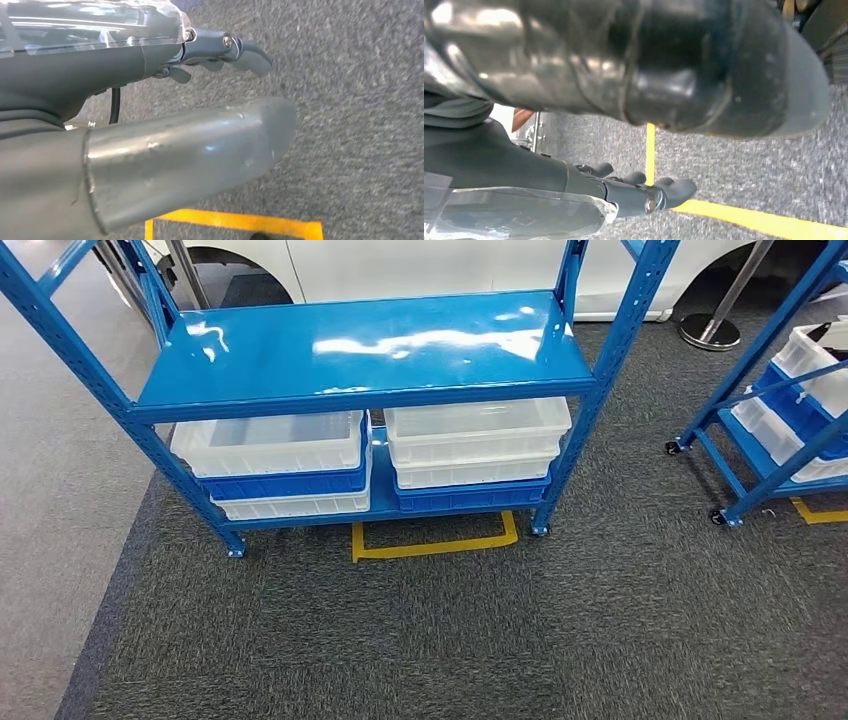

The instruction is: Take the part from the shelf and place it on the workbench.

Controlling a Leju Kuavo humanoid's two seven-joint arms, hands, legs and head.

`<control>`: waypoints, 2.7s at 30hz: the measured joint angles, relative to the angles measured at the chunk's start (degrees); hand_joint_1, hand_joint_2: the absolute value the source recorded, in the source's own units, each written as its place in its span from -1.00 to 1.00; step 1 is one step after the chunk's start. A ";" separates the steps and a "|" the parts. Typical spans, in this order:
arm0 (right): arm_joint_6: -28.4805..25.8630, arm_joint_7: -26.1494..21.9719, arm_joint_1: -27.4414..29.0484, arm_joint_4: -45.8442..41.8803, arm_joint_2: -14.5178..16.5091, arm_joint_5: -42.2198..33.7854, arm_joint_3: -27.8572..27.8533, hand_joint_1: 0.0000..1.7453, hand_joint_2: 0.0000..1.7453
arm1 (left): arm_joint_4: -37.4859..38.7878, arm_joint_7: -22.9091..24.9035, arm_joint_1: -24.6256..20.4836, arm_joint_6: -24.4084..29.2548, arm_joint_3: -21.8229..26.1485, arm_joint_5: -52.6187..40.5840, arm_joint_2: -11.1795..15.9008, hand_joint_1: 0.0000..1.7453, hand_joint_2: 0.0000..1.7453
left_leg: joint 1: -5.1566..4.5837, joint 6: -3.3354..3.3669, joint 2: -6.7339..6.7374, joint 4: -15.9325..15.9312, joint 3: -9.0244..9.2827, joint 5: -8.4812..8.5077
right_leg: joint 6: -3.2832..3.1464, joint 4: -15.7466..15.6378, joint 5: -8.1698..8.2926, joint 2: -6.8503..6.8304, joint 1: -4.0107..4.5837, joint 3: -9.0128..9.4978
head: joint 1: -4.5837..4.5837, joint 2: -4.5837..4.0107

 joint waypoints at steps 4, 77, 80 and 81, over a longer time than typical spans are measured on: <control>0.07 0.01 -0.04 0.01 0.14 -0.09 -0.14 -1.00 -1.00 | 0.00 -0.32 0.10 0.16 -0.02 -0.47 -0.08 -1.00 -1.00 | 0.06 -1.02 4.69 5.09 -2.44 -3.27 | -1.48 -0.78 0.37 -2.73 -0.01 0.30 | -0.11 0.00; -0.02 -1.37 0.41 -0.05 -1.04 -1.81 -3.92 -1.00 -1.00 | 0.00 -0.39 0.35 1.61 -0.21 -1.37 -2.84 -1.00 -1.00 | -0.48 0.47 6.50 1.72 -2.81 0.89 | -0.20 -0.66 -3.04 -3.00 0.52 3.65 | -0.15 0.00; -0.01 -1.34 0.37 -0.07 -1.04 -1.64 -3.95 -1.00 -1.00 | 0.00 -0.39 0.36 1.64 -0.20 -1.34 -2.85 -1.00 -1.00 | -0.04 1.43 6.47 0.34 -1.62 1.04 | 0.62 2.23 -5.24 -3.10 0.50 2.80 | -0.11 0.00; 0.02 -1.34 0.38 -0.07 -1.04 -1.53 -3.97 -1.00 -1.00 | 0.00 -0.39 0.33 1.68 -0.21 -1.34 -2.86 -1.00 -1.00 | -0.02 1.70 6.51 0.10 -1.23 0.93 | 0.74 5.48 -6.71 -3.11 0.39 1.04 | -0.10 0.00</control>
